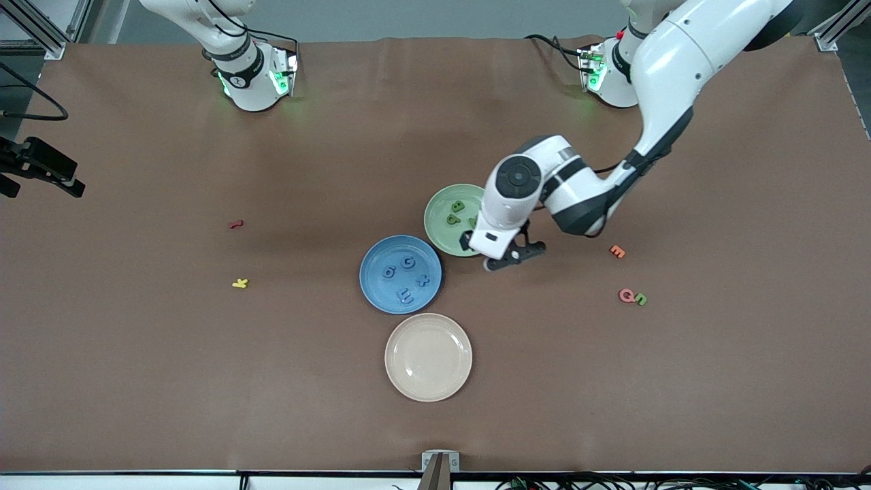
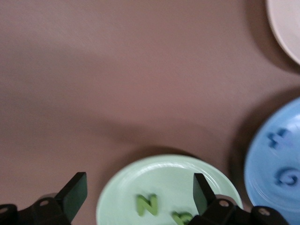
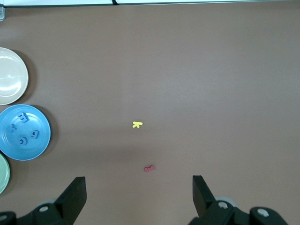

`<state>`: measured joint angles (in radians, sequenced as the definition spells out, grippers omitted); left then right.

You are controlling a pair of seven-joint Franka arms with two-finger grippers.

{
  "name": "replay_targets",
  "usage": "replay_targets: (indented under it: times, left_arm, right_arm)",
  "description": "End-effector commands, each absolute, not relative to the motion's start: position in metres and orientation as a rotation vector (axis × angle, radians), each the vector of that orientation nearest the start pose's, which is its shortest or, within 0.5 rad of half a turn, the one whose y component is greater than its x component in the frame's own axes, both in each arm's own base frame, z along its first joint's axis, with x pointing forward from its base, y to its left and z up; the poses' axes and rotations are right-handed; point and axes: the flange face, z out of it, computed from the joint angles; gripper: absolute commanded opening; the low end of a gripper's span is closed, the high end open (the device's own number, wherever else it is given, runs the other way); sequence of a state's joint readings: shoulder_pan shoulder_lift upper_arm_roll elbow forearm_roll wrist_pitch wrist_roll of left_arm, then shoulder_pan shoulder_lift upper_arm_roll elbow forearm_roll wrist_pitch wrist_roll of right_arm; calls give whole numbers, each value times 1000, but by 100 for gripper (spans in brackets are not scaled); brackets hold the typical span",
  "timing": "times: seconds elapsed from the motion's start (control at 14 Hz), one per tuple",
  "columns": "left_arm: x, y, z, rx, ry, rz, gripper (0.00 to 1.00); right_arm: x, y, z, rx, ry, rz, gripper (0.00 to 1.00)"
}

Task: Sort letters by color into matching plates
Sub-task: 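Move the left gripper back over the remaining green and pink letters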

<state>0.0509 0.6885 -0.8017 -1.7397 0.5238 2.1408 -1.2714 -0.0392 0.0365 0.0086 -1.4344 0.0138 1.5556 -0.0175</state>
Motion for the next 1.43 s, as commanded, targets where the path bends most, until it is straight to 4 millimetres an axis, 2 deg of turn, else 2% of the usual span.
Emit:
replay_targets:
  times: [0.0,0.29,0.36,0.57,0.93,1.0,1.36]
  left_arm:
    - [549,-349,279,-3012,-479,21,99]
    - [599,-275,297,-2997,-590,-7,100]
    - [609,-263,303,-2998,-625,-22,100]
    - [630,-222,307,-2986,-714,-29,100]
    - [651,-148,304,-2938,-878,-17,100]
    - [653,-139,303,-2932,-898,-12,100]
    - [655,-129,298,-2920,-915,-2,100]
  right_arm:
    - [564,-19,676,-3149,-9,-154,100]
    - [563,-19,676,-3148,-6,-152,100]
    - [563,-19,675,-3145,-7,-145,100]
    - [562,-20,673,-3146,-9,-130,100]
    - [563,-17,672,-3146,-26,-125,100]
    - [563,-18,672,-3146,-24,-125,100]
    - [563,-20,672,-3146,-16,-125,100]
